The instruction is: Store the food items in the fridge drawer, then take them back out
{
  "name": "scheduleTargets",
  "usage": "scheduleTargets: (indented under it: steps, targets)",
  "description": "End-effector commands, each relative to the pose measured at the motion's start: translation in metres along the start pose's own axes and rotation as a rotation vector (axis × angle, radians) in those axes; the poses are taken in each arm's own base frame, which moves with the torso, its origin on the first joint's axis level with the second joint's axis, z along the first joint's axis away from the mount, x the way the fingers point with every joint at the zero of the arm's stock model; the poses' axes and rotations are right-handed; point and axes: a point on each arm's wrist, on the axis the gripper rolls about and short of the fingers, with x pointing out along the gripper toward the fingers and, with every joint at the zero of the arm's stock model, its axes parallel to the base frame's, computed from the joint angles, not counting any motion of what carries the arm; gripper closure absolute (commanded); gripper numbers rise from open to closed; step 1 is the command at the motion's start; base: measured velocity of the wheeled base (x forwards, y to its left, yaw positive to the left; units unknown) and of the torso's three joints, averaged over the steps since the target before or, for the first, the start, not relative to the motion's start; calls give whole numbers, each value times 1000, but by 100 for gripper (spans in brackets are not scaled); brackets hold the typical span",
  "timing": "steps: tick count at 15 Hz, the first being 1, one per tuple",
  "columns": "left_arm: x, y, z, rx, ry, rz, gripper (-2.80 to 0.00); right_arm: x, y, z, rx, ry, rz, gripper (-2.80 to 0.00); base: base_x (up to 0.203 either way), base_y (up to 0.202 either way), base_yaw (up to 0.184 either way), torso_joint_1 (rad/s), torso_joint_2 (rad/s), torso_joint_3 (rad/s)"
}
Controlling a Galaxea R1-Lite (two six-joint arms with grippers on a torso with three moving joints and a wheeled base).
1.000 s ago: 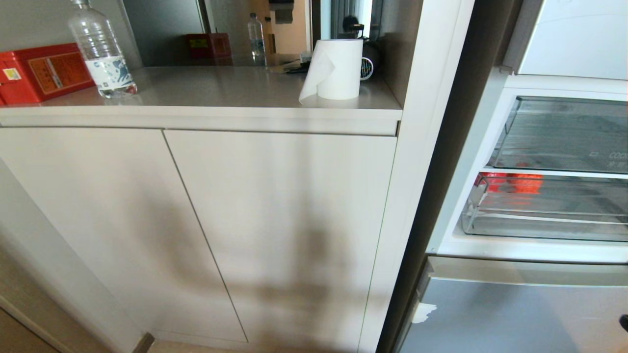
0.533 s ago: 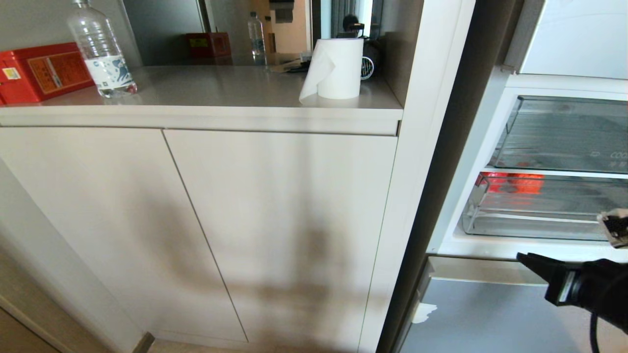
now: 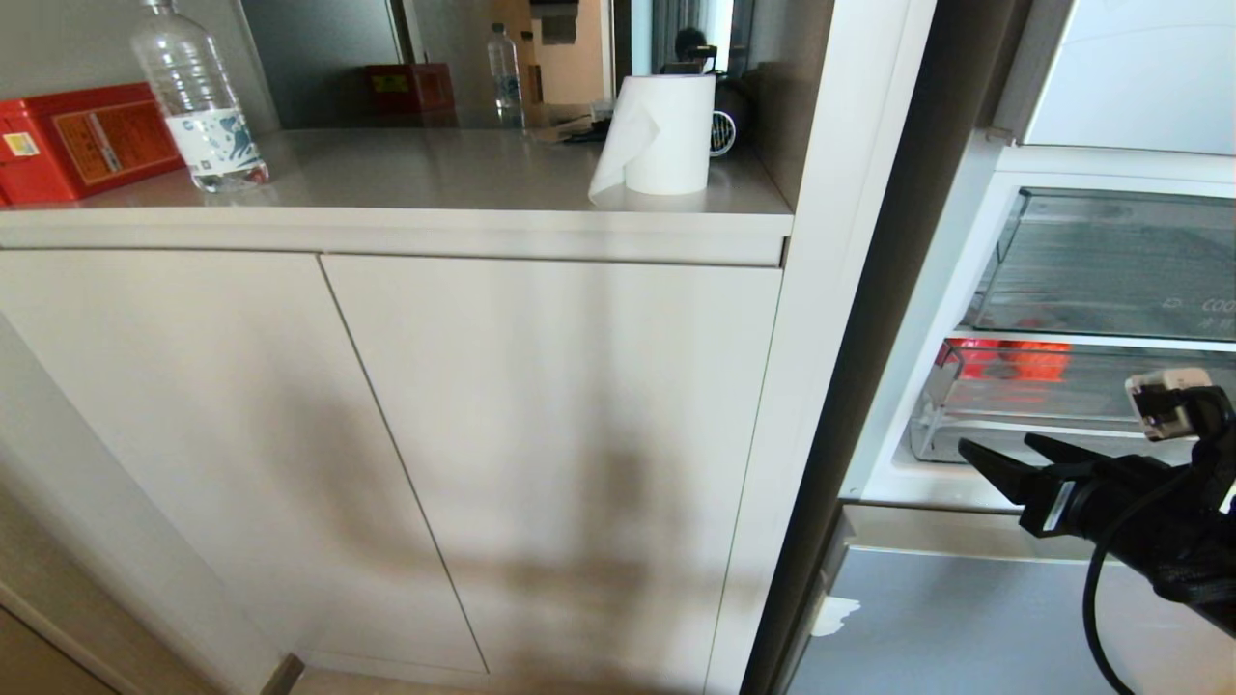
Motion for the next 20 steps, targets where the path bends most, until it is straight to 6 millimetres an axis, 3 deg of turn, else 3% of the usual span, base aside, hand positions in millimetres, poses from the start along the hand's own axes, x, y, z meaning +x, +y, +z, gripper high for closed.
scheduleTargets:
  steps: [1,8,20]
  targets:
    - [0,0,0,0,1,0,0,8,-1,0,1,-6,-10,-280,0,0,0,0,0,0]
    - [0,0,0,0,1,0,0,35,-5,4,8,-19,-56,-280,0,0,0,0,0,0]
    - [0,0,0,0,1,0,0,57,-8,6,48,-33,-109,-280,0,0,0,0,0,0]
